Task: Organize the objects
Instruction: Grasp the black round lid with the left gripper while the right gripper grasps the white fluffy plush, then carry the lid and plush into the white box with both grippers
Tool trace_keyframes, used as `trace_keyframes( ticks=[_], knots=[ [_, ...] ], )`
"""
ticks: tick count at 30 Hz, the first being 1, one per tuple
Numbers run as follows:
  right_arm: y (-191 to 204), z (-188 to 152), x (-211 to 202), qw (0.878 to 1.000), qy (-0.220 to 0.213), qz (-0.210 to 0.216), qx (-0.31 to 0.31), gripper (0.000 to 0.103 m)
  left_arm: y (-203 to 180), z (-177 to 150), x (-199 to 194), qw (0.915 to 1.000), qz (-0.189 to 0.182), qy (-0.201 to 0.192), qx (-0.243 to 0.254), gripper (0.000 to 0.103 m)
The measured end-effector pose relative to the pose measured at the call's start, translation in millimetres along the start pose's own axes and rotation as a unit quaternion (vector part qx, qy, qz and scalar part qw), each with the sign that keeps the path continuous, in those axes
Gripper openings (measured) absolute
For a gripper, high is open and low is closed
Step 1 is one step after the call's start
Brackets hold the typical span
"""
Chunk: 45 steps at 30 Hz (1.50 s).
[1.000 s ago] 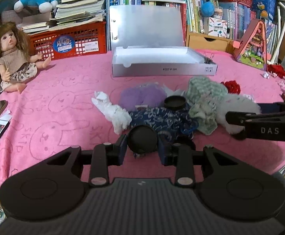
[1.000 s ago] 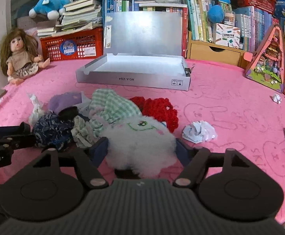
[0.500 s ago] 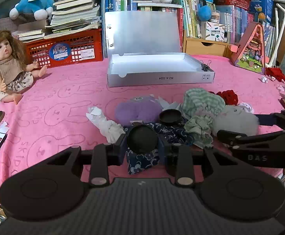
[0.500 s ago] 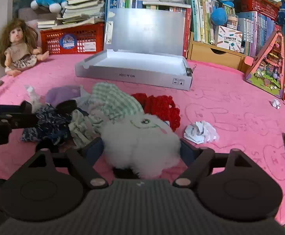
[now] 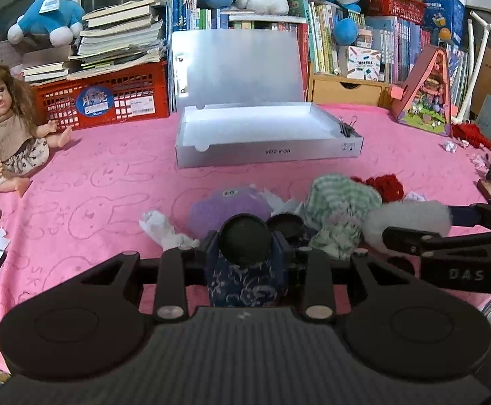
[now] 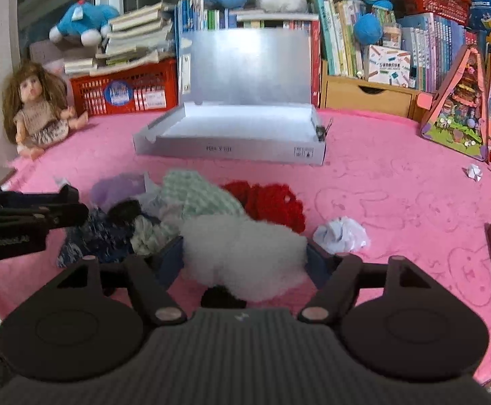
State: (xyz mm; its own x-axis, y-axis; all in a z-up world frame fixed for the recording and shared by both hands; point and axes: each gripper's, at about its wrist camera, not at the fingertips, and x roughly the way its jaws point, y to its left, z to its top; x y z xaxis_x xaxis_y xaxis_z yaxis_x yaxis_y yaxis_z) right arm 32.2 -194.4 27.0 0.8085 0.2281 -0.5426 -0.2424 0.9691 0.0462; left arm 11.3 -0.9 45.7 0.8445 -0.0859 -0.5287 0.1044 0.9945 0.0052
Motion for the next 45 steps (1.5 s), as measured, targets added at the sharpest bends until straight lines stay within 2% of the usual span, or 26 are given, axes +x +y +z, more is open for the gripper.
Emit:
trace_keyframes(
  ticks=[3,7,17,30,35,41,45],
  knots=[
    [-7.4,9.3,-6.3,1.0,-0.012,0.001,0.007,0.074,2.1,6.8,1.4,1.0,-0.003,-0.005,-0.001,0.038],
    [-16.4,14.4,-7.0,1.0,-0.021,-0.02,0.005,0.074,7.5,15.2,7.9,1.0,0.0,-0.007,-0.003,0.038],
    [-38.7,19.2,-0.9,0.999,-0.009,-0.035,0.027,0.074,19.2,28.2,30.0,0.9999,-0.005,0.012,-0.011,0.038],
    [-65.3,71.2,18.4,0.998,-0.018,-0.025,0.052,0.074,23.5,82.5,53.7,0.9998,-0.012,-0.014,-0.002,0.038],
    [-75.6,95.6,32.1,0.998,-0.018,-0.013,0.063,0.074,31.1,109.8,79.5,0.9994,-0.026,-0.012,-0.017,0.038],
    [-85.8,125.3,66.5,0.997,0.002,0.002,0.078,0.074,37.1,133.8,128.4,0.9982,-0.036,0.023,-0.041,0.038],
    [-88.4,137.0,93.0,0.996,0.02,0.006,0.083,0.074,39.4,147.0,155.3,0.9979,-0.033,0.031,-0.046,0.038]
  ],
)
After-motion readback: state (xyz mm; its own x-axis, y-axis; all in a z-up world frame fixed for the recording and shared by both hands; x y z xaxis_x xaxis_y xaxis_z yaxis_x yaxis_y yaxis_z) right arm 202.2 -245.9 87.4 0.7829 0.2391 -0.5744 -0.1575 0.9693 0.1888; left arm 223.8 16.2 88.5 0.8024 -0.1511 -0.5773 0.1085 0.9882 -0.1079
